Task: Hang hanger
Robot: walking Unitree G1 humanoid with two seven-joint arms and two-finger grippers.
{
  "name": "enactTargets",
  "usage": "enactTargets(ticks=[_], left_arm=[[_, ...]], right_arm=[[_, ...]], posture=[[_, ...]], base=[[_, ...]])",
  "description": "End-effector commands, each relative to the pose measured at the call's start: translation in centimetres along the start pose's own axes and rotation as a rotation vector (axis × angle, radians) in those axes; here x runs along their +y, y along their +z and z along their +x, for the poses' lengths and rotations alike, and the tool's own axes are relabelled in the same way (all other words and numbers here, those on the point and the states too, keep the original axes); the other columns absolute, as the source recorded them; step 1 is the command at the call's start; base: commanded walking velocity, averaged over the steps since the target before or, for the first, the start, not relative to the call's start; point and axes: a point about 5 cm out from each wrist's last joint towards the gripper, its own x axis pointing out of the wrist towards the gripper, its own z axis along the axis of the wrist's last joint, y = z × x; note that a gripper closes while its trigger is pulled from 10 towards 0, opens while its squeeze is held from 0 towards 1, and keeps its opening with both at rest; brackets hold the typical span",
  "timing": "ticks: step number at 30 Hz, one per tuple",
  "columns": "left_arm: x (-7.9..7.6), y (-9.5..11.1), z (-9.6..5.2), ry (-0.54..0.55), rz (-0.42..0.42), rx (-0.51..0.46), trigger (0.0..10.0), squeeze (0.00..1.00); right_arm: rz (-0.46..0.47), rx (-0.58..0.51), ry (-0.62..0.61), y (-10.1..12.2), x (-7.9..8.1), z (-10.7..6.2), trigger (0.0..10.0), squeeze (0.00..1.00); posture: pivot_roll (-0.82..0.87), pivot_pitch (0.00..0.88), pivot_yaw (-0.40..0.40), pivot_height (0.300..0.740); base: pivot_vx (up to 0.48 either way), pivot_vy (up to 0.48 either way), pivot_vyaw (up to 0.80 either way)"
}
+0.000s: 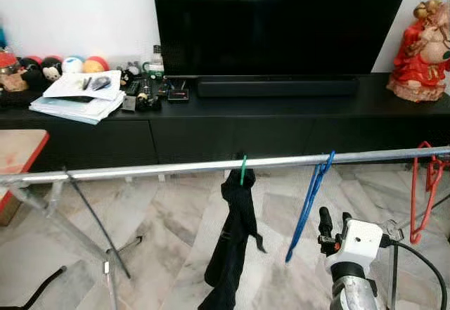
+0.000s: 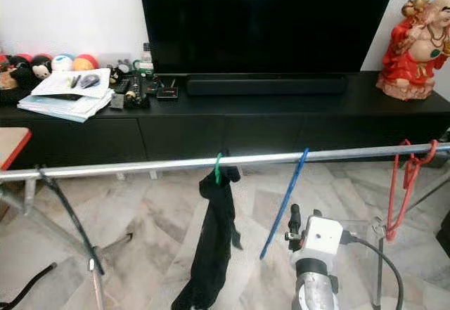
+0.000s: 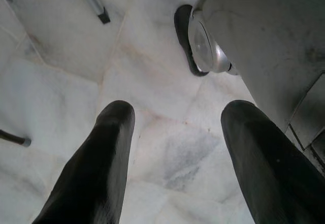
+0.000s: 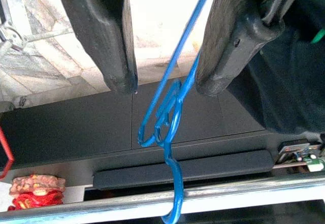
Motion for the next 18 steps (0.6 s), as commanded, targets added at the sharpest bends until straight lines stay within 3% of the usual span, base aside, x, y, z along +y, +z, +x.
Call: enactTargets(ticks=[1,18], left_arm=[[0.20,-0.50,-0.13,0.003,0.001,0.008,10.0,0.00],[0.25,-0.50,-0.15,0.004,-0.013,0.006,10.0,0.00]], right_arm=[[-0.005,-0.001,-0.011,0.16,-0.21,-0.05,10.0,0.00],[-0.008,0.024,-0.032,-0.17,-0.53,0.11,10.0,0.00]], posture=[[0.08,0.000,0.004,0.740],[0.09,0.000,-0.004,0.740]], base=[[-0.277,0.000,0.00],[-0.275,0.000,0.00]])
